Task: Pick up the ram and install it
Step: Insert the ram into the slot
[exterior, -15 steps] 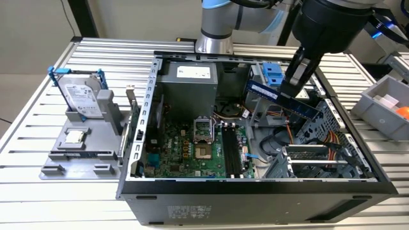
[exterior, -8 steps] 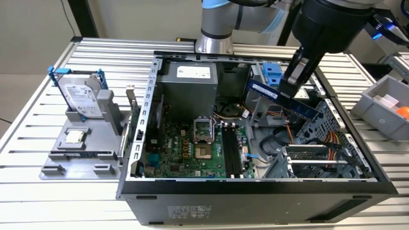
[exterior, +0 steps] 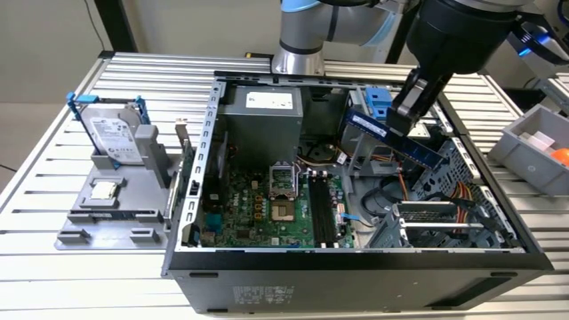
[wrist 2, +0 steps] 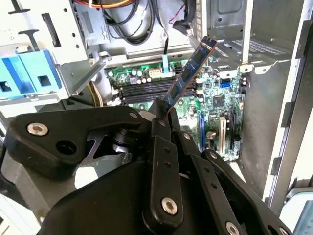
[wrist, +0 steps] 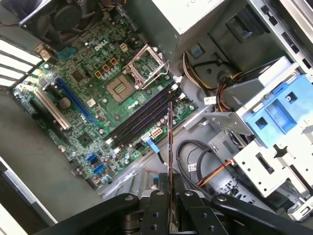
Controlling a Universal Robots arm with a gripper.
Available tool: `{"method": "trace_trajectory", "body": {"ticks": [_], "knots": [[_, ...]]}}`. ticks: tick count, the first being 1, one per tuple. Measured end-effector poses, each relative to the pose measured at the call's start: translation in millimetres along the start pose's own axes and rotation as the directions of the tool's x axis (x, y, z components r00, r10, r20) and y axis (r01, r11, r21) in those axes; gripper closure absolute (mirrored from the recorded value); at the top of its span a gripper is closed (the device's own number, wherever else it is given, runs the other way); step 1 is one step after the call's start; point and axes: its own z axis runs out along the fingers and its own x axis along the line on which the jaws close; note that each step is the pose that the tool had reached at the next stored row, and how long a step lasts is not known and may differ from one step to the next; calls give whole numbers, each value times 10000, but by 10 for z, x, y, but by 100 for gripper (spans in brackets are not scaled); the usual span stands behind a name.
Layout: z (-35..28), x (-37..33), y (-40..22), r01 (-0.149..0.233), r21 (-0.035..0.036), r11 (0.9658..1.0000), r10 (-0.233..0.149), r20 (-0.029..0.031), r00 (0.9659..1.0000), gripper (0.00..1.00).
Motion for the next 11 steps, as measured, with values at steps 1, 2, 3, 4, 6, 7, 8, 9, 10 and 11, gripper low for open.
{"method": "trace_trajectory", "body": {"ticks": [1, 2, 3, 4, 6, 7, 8, 9, 10, 11], "knots": [[0, 0, 0, -67, 2, 10000, 67, 3, 10000, 100], [0, 0, 0, -135, 4, 9999, 135, 5, 9999, 100], [0, 0, 0, -203, 5, 9998, 203, 8, 9998, 100], [0, 0, 0, -268, 7, 9996, 268, 11, 9996, 100], [0, 0, 0, -395, 10, 9992, 395, 15, 9992, 100], [0, 0, 0, -462, 12, 9989, 462, 17, 9989, 100], [0, 0, 0, -527, 14, 9986, 527, 20, 9986, 100], [0, 0, 0, -593, 15, 9982, 593, 23, 9982, 100], [0, 0, 0, -658, 17, 9978, 658, 26, 9978, 100], [0, 0, 0, -724, 18, 9974, 724, 28, 9974, 100]]}}
